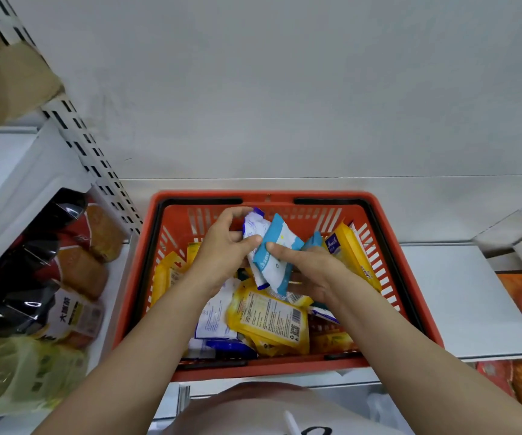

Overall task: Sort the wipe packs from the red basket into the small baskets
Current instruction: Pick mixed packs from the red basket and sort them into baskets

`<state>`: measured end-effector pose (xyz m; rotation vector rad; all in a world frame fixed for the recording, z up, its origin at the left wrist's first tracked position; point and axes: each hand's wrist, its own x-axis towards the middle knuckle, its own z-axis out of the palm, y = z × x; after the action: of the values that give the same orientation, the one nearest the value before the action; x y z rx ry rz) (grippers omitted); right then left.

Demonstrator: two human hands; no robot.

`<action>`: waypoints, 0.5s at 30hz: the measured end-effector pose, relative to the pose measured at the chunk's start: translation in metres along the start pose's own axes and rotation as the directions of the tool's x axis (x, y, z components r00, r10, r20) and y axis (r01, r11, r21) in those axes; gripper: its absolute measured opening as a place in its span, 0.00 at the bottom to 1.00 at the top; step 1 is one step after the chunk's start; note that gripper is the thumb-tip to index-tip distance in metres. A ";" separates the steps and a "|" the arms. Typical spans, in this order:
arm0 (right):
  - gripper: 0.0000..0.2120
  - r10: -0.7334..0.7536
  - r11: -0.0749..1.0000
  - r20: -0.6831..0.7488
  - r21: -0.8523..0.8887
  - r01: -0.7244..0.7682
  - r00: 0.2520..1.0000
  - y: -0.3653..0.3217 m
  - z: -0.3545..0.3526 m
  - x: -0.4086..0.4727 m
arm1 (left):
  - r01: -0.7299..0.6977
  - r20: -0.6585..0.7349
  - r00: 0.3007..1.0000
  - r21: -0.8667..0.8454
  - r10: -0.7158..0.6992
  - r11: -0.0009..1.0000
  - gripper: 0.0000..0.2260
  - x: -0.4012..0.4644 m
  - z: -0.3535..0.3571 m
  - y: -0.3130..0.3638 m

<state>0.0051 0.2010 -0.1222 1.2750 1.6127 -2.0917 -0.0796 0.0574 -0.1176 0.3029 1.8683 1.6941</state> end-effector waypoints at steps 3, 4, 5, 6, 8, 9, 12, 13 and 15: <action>0.25 -0.135 0.983 -0.202 0.093 0.156 0.970 -0.004 -0.004 -0.003 | 0.034 -0.095 0.995 -0.052 -0.039 0.998 0.14 -0.002 -0.006 0.005; 0.23 -0.171 0.969 -0.248 0.132 0.208 0.954 -0.005 -0.008 -0.006 | 0.038 -0.113 0.993 -0.052 -0.044 0.998 0.12 -0.003 -0.009 0.005; 0.21 -0.200 0.951 -0.261 0.181 0.252 0.944 -0.005 -0.011 -0.010 | 0.036 -0.127 0.991 -0.043 -0.041 0.998 0.10 -0.004 -0.013 0.005; 0.18 -0.221 0.933 -0.248 0.229 0.279 0.943 -0.005 -0.014 -0.015 | 0.029 -0.138 0.990 -0.038 -0.034 0.999 0.09 -0.006 -0.017 0.005; 0.13 -0.239 0.919 -0.200 0.270 0.288 0.950 -0.004 -0.021 -0.027 | 0.010 -0.152 0.988 -0.061 -0.019 0.998 0.09 -0.008 -0.021 0.007; 0.12 -0.244 0.920 -0.176 0.268 0.285 0.954 -0.003 -0.025 -0.032 | 0.004 -0.152 0.988 -0.082 -0.017 0.997 0.10 -0.009 -0.020 0.007; 0.14 -0.286 0.915 -0.104 0.265 0.304 0.952 0.005 -0.034 -0.048 | 0.015 -0.130 0.991 -0.158 -0.036 0.987 0.10 -0.013 -0.010 0.010; 0.15 -0.300 0.910 -0.096 0.270 0.315 0.949 0.009 -0.037 -0.054 | 0.025 -0.118 0.992 -0.163 -0.045 0.986 0.10 -0.015 -0.004 0.010; 0.15 -0.327 0.897 -0.120 0.272 0.348 0.937 0.019 -0.045 -0.067 | 0.048 -0.096 0.993 -0.154 -0.063 0.987 0.09 -0.020 0.007 0.011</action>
<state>0.0802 0.2108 -0.0876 1.2343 1.7088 -2.6037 -0.0617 0.0541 -0.1016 0.1052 1.7888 1.8306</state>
